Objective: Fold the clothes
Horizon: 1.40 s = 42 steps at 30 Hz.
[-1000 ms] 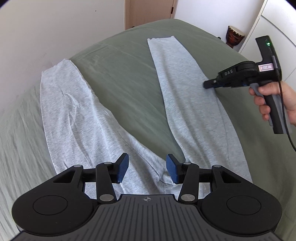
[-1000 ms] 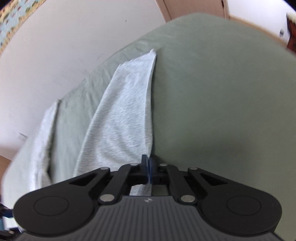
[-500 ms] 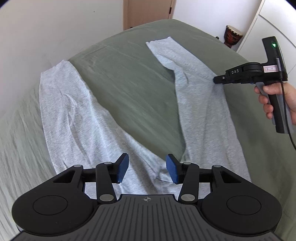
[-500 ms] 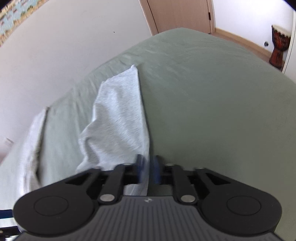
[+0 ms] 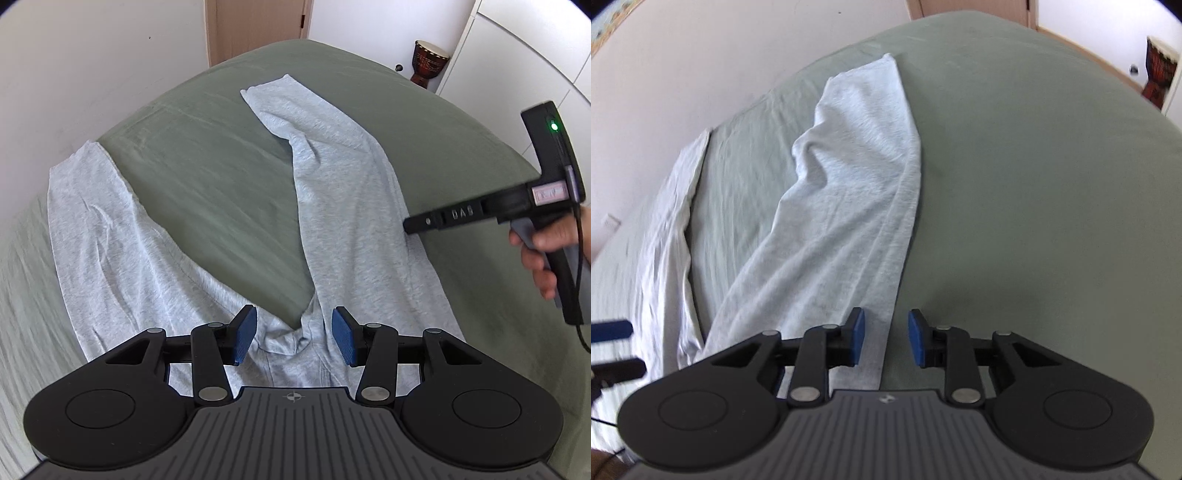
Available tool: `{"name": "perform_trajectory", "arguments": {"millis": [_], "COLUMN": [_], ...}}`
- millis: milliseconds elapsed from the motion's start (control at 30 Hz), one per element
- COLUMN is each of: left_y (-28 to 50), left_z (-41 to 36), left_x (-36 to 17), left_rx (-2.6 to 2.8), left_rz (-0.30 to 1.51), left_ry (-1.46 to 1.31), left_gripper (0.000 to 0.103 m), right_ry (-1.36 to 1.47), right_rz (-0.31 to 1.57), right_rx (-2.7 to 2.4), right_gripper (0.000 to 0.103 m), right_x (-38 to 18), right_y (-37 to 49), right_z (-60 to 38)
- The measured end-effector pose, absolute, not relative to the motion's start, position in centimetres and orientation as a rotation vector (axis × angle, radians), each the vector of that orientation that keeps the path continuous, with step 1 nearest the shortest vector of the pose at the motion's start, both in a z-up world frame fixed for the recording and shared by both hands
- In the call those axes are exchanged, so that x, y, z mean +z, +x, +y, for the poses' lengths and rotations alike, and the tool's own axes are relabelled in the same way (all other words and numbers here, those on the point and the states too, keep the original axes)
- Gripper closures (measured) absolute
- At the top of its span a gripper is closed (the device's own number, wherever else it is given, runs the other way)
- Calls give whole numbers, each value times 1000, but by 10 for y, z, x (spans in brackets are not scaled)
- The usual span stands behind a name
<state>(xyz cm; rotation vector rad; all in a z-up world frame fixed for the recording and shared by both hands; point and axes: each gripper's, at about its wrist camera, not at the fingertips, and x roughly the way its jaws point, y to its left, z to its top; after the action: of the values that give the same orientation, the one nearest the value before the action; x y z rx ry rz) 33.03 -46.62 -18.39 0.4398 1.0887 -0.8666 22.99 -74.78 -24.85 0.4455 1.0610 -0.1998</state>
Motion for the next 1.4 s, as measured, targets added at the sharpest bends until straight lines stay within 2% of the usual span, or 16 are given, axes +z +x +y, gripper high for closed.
{"name": "perform_trajectory", "arguments": {"millis": [133, 267, 467, 500, 600, 1133, 1267, 1300, 1333, 1400], "left_y": [331, 331, 327, 327, 327, 331, 329, 329, 329, 329], "left_z": [-461, -458, -456, -456, -455, -453, -454, -455, -454, -454], "left_x": [-183, -183, -184, -184, -184, -186, -185, -184, -183, -182], "left_rx": [-855, -847, -855, -857, -854, -844, -859, -863, -862, -859], "left_rz": [1091, 1092, 1099, 1101, 1104, 1115, 1112, 1109, 1109, 1109], "left_ry": [435, 419, 418, 418, 414, 405, 415, 418, 415, 410], "left_gripper": [59, 59, 59, 59, 59, 59, 59, 59, 59, 59], "right_ry": [464, 526, 463, 452, 459, 536, 628, 694, 719, 763], "right_rz": [1035, 1032, 1081, 1087, 1083, 1091, 1053, 1027, 1023, 1015], "right_rx": [-229, -181, -203, -214, -220, -291, -264, -235, -220, -181], "right_gripper": [83, 83, 84, 91, 102, 103, 101, 96, 83, 75], "right_x": [-240, -237, -246, -247, -245, -252, -252, -250, -250, -249], "right_y": [227, 234, 248, 249, 246, 220, 209, 202, 199, 187], "right_z": [-752, -753, -742, -742, -744, -776, -785, -790, -792, -790]}}
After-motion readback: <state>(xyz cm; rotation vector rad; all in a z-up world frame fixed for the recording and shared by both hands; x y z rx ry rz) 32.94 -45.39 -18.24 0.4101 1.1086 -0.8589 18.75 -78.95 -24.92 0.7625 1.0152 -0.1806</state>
